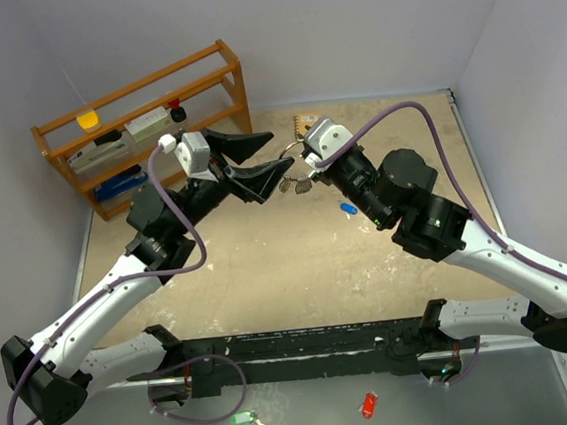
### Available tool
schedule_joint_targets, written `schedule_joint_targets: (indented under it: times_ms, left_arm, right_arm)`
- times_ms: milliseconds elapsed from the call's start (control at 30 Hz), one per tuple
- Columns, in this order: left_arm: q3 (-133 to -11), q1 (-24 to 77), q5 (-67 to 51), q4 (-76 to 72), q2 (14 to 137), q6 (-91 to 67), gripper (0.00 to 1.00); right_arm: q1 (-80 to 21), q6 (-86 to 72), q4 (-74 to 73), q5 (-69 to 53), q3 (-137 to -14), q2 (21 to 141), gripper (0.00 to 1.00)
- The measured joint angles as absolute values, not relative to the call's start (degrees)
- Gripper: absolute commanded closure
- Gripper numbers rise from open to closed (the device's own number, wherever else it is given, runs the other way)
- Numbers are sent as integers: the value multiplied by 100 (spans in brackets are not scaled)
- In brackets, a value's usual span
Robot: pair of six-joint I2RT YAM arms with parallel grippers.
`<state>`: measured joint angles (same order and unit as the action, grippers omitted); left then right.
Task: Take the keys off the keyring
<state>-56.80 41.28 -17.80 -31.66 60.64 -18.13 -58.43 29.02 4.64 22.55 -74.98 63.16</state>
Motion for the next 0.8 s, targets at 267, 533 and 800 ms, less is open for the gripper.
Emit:
schedule_joint_targets:
  times_ms: [267,533,800]
  left_arm:
    - [-5439,4128,-1776,-3424,5870,-1894,42]
    - [-5575,4128,-2226,-3625,6462,-2134,100]
    - [-5874,4101,-2547,-3420,6759,-2027,100]
  right_arm:
    - [-5843,2886,464,2259,-7498,6316,100]
    - [-5841,2888,460,2287,-7498,6324,100]
    - [-5839,2786,429,2303,-7485,6320,56]
